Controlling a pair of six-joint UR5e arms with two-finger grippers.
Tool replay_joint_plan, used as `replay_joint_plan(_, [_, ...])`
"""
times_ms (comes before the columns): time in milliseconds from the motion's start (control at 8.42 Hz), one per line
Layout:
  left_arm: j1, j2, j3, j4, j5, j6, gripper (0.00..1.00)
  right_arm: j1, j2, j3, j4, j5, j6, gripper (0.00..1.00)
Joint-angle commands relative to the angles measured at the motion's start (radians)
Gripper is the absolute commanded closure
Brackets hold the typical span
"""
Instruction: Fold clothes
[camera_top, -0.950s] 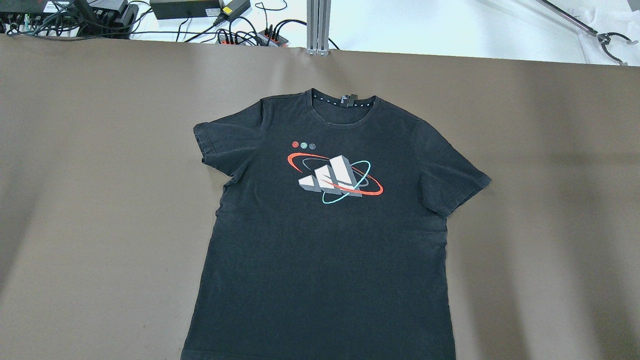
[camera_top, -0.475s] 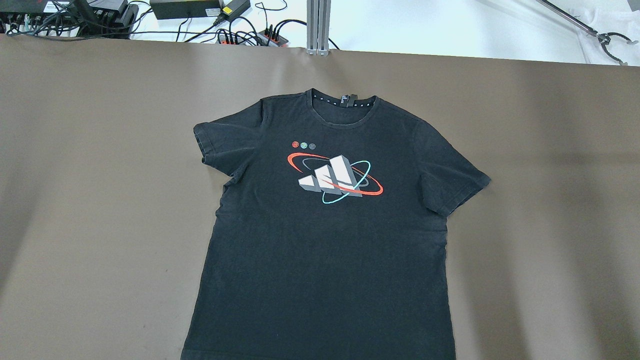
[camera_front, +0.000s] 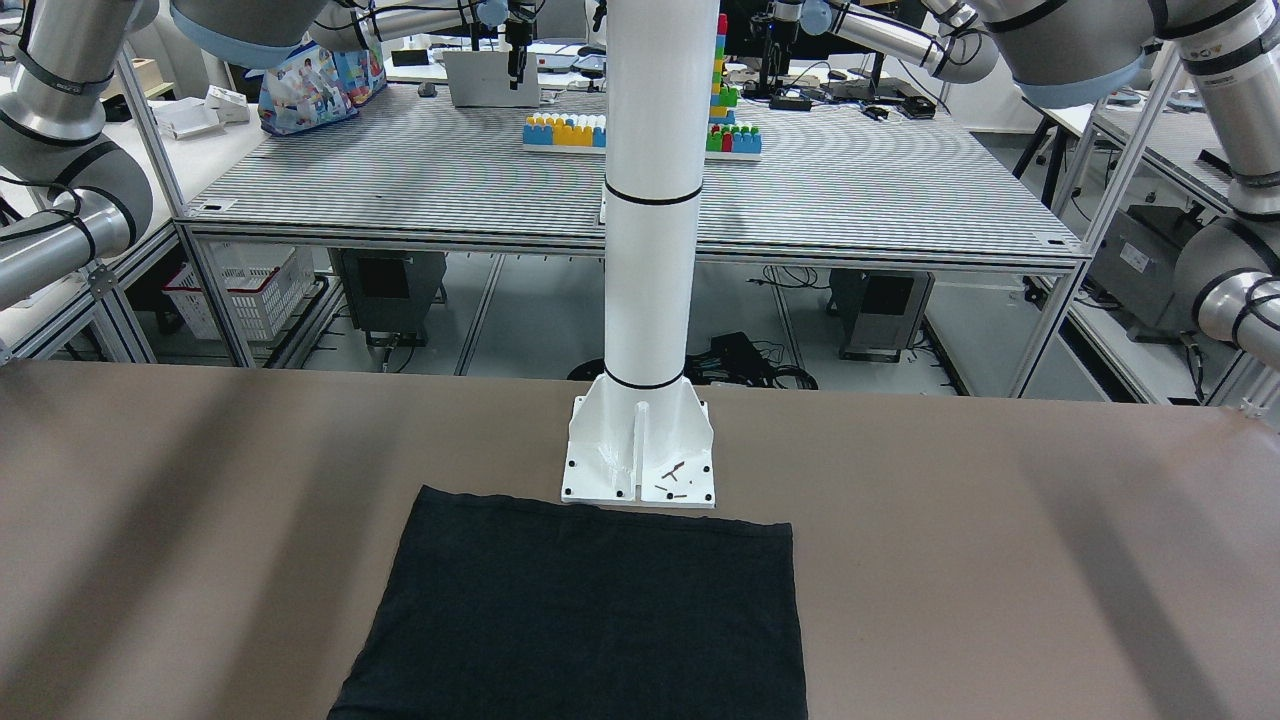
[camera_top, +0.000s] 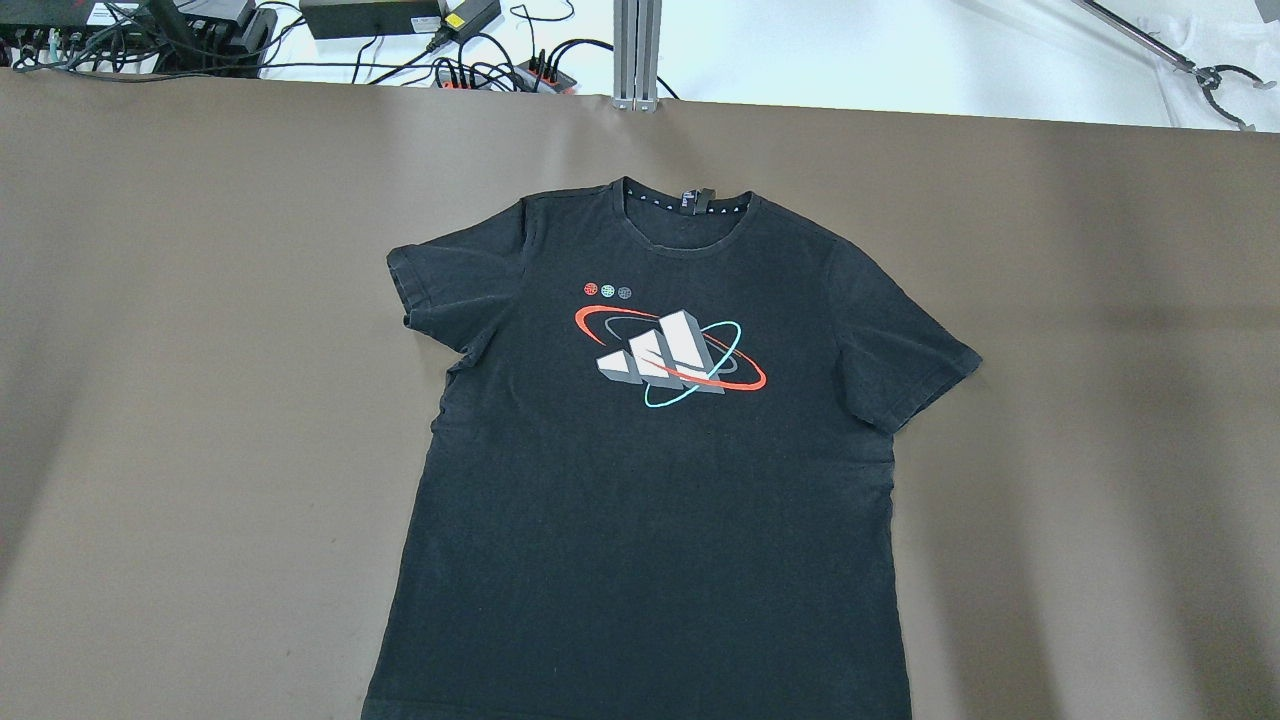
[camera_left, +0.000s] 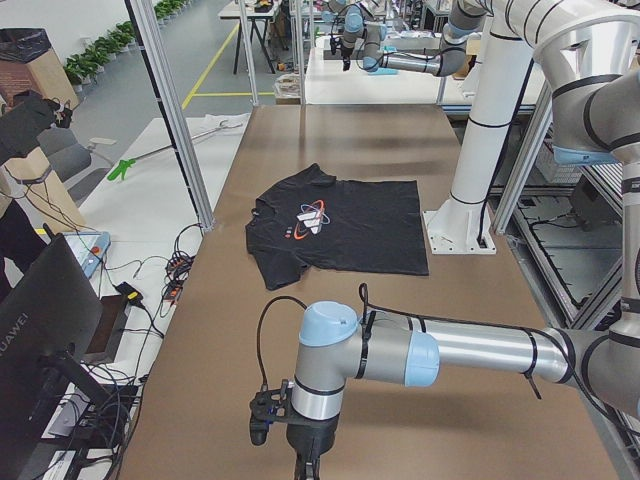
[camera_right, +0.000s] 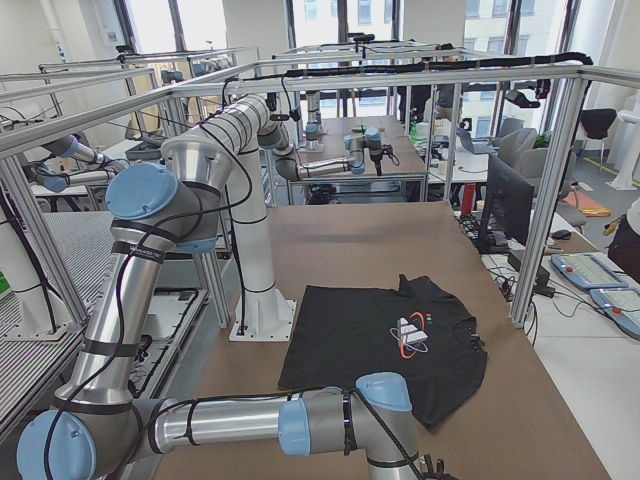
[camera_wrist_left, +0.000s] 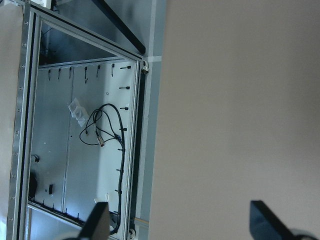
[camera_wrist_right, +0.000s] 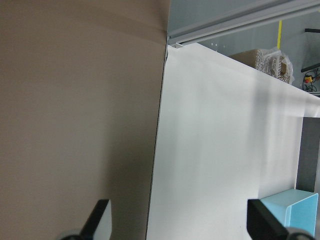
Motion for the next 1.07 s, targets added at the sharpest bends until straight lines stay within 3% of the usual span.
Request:
replay_joint_plan(0, [0.000, -0.002, -0.027, -0.021, 0.001, 0.002, 0.00, 0.000, -0.008, 0.017, 0.029, 0.002, -0.006, 0.05])
replay_joint_plan(237, [0.002, -0.014, -0.128, -0.064, -0.011, -0.002, 0.00, 0.000, -0.008, 0.056, 0.145, 0.002, -0.006, 0.05])
replay_joint_plan(356, [0.003, -0.047, -0.141, -0.063, -0.011, -0.002, 0.00, -0.006, -0.006, 0.052, 0.283, 0.013, -0.003, 0.05])
replay_joint_plan(475, [0.005, -0.035, -0.161, -0.086, -0.006, 0.005, 0.00, -0.006, -0.021, 0.051, 0.346, 0.095, 0.023, 0.05])
replay_joint_plan(594, [0.021, -0.050, -0.109, -0.206, -0.014, 0.004, 0.00, -0.008, -0.029, 0.037, 0.353, 0.161, 0.164, 0.05])
replay_joint_plan(712, [0.021, 0.001, -0.103, -0.325, -0.034, 0.007, 0.00, -0.008, -0.076, 0.046, 0.403, 0.172, 0.202, 0.05])
replay_joint_plan(950, [0.031, 0.012, -0.097, -0.402, -0.136, 0.006, 0.00, -0.027, -0.093, 0.031, 0.521, 0.172, 0.201, 0.05])
